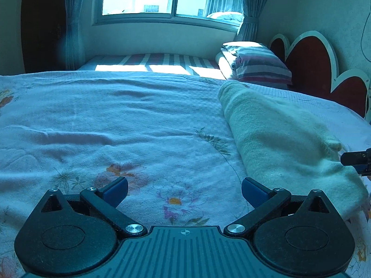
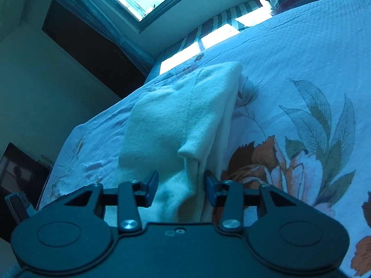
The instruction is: Fold small clothes
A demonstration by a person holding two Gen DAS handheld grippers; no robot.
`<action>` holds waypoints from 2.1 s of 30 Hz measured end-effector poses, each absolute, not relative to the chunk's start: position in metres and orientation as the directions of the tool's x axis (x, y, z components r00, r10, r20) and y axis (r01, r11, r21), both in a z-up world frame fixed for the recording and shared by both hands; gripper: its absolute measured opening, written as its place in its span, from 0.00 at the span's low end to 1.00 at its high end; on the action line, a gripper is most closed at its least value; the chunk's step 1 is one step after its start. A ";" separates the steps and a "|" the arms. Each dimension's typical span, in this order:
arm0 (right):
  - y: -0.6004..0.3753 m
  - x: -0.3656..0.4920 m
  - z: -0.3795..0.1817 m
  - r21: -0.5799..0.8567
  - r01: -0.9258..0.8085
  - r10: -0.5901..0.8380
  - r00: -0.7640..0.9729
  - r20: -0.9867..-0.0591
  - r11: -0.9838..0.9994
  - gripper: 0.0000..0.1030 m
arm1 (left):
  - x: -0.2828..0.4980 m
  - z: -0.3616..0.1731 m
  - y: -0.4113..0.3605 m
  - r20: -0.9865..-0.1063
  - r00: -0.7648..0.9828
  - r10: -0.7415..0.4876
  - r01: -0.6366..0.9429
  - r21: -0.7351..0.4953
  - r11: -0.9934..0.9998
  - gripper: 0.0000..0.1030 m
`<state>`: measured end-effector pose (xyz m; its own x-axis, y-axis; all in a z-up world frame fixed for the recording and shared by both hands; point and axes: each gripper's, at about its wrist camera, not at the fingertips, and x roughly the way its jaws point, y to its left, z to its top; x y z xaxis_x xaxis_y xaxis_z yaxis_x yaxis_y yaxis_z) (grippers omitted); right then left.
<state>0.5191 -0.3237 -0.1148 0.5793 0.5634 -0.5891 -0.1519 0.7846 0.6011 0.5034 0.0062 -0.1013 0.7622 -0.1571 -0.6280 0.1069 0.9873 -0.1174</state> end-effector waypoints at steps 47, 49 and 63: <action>-0.292 0.553 -0.108 0.283 -0.098 0.267 0.709 -0.653 0.954 0.36 | 0.584 -0.093 -0.036 -0.621 0.742 -0.252 0.214 -0.137 0.967 1.00; -0.294 0.556 -0.097 0.283 -0.120 0.274 0.747 -0.605 0.952 0.37 | 0.597 -0.087 -0.039 -0.606 0.757 -0.244 0.195 -0.146 0.970 1.00; -0.310 0.607 -0.099 0.265 -0.137 0.277 0.739 -0.615 0.954 0.34 | 0.667 -0.086 -0.055 -0.615 0.755 -0.228 0.147 -0.180 0.973 1.00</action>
